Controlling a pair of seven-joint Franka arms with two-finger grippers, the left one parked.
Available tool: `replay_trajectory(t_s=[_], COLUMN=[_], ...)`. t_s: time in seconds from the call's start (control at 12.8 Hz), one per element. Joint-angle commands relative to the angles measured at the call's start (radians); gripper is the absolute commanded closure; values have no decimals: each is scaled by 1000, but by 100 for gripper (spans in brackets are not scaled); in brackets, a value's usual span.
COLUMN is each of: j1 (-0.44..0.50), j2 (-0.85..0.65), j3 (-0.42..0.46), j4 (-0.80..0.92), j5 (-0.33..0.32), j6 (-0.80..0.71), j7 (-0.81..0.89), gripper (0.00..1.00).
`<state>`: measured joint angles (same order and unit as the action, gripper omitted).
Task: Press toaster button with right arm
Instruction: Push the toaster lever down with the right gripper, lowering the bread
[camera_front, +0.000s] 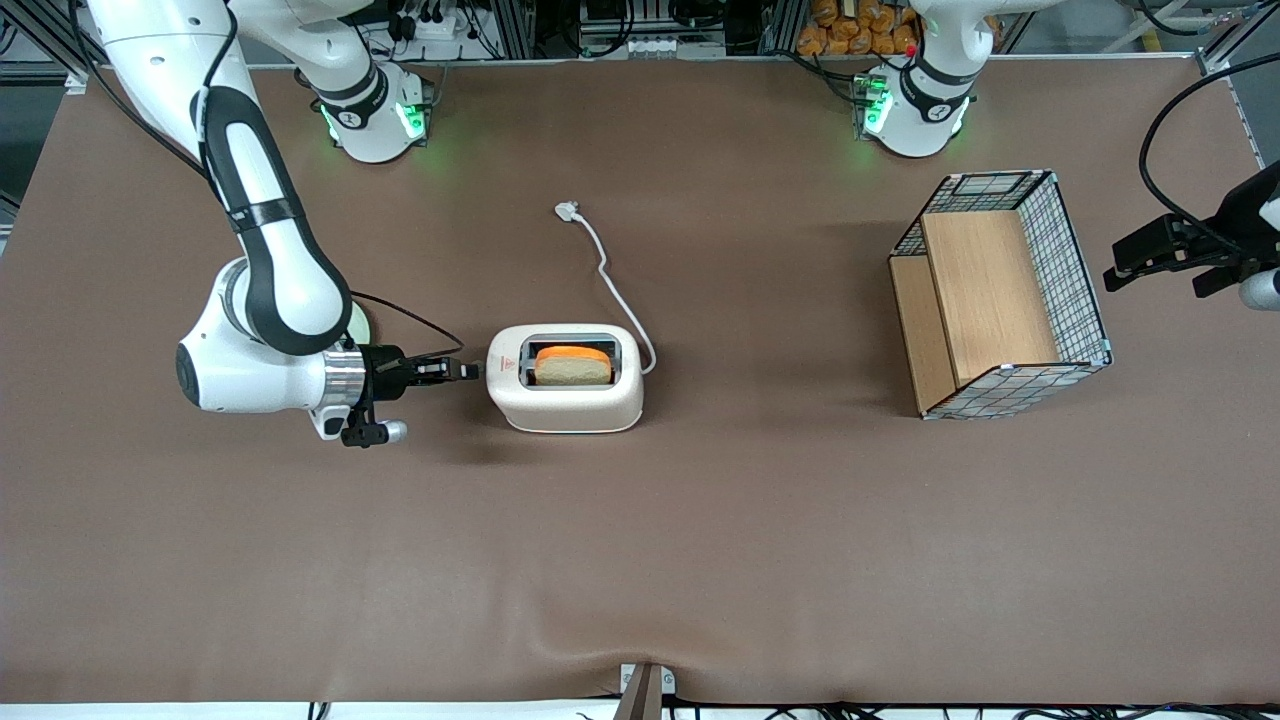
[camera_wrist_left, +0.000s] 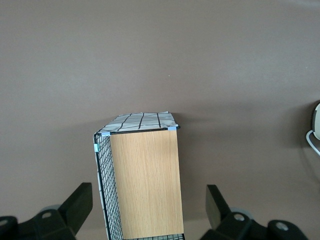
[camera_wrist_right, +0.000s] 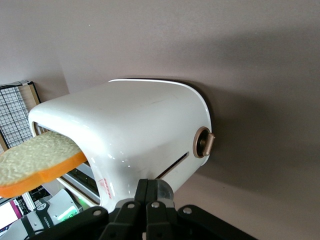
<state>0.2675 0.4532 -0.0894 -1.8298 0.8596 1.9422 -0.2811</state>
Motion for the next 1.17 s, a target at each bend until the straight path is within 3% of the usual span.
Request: replay_trajectory(t_s=[0.0,1.1], j1=[18,4], j2=[-7,33], j3=[-7,-9], j4=[-9,-43], j5=[30,29], j6=[0,9], j7=[-18,-89], gripper=[100,100])
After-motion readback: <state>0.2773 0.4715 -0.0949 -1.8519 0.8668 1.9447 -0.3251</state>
